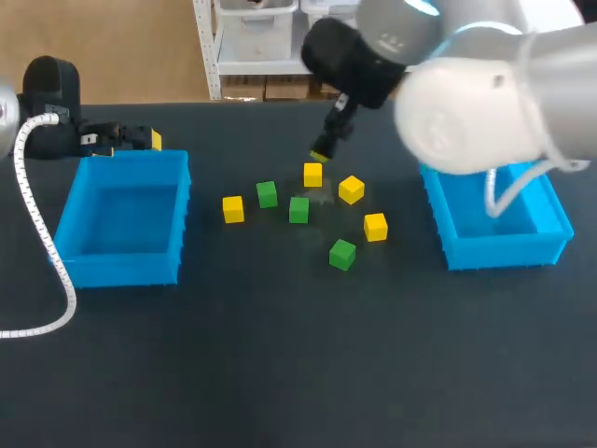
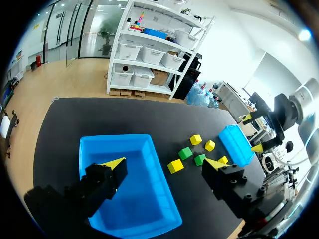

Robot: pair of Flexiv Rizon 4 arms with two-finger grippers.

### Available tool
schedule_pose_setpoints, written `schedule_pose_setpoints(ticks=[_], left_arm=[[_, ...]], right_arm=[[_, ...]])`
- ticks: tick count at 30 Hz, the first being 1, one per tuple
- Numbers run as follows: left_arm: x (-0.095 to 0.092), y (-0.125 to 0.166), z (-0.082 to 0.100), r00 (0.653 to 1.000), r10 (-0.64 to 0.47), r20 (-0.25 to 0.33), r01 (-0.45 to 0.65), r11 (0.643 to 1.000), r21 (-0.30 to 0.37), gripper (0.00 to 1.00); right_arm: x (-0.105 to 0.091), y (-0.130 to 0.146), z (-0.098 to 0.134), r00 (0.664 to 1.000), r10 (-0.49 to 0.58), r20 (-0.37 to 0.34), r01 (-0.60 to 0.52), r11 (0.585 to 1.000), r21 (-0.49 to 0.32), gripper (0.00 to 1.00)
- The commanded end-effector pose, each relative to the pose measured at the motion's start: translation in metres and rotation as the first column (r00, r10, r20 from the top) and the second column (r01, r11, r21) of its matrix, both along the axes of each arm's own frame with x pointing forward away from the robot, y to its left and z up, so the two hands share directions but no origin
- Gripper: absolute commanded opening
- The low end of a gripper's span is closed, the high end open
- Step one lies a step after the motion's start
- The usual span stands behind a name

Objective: Put the green cubes in the right bin and the yellow cubes in the left bin.

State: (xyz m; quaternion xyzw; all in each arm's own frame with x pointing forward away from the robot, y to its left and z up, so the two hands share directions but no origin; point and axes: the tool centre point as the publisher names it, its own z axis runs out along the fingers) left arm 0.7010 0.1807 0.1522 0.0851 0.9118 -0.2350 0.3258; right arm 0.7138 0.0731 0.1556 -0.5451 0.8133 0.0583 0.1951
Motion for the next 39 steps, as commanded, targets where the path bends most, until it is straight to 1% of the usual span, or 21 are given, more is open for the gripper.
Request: schedule_pose_setpoints(ticks=[1,5,10,14,19,25,29,33,39], left_arm=[[0.000,0.002,-0.002,1.000,-0.005,0.006,0.005,1.000,-0.008,1.00],[0.000,0.002,-0.002,1.000,-0.005,0.006,0.005,1.000,-0.008,1.00],[0.000,0.002,-0.002,1.000,-0.005,0.006,0.005,1.000,-0.008,1.00],[0.000,0.002,-0.002,1.000,-0.005,0.006,0.005,1.000,-0.008,1.00],[0.000,0.002,-0.002,1.000,-0.005,0.006,0.005,1.000,-0.008,1.00],[0.000,0.002,-0.002,1.000,-0.005,0.006,0.005,1.000,-0.008,1.00],[0.000,0.002,-0.002,1.000,-0.005,0.006,0.005,1.000,-0.008,1.00],[0.000,0.002,-0.002,1.000,-0.005,0.006,0.005,1.000,-0.008,1.00],[0.000,0.002,-0.002,1.000,-0.005,0.006,0.005,1.000,-0.008,1.00]], right_arm=[[0.019,0.029,-0.017,0.998,0.010,-0.054,-0.016,0.995,-0.099,1.00],[0.031,0.045,-0.032,0.998,0.032,-0.059,-0.040,0.990,-0.138,1.00],[0.043,0.059,-0.050,0.996,0.057,-0.075,-0.068,0.985,-0.160,1.00],[0.048,0.069,-0.068,0.992,0.081,-0.096,-0.099,0.976,-0.195,1.00],[0.046,0.077,-0.092,0.984,0.118,-0.130,-0.146,0.960,-0.240,1.00],[0.046,0.084,-0.108,0.981,0.149,-0.125,-0.178,0.946,-0.271,1.00],[0.046,0.082,-0.118,0.981,0.158,-0.110,-0.185,0.934,-0.307,1.00],[0.048,0.079,-0.127,0.982,0.151,-0.115,-0.181,0.932,-0.315,1.00],[0.051,0.082,-0.138,0.982,0.150,-0.116,-0.180,0.933,-0.313,1.00]])
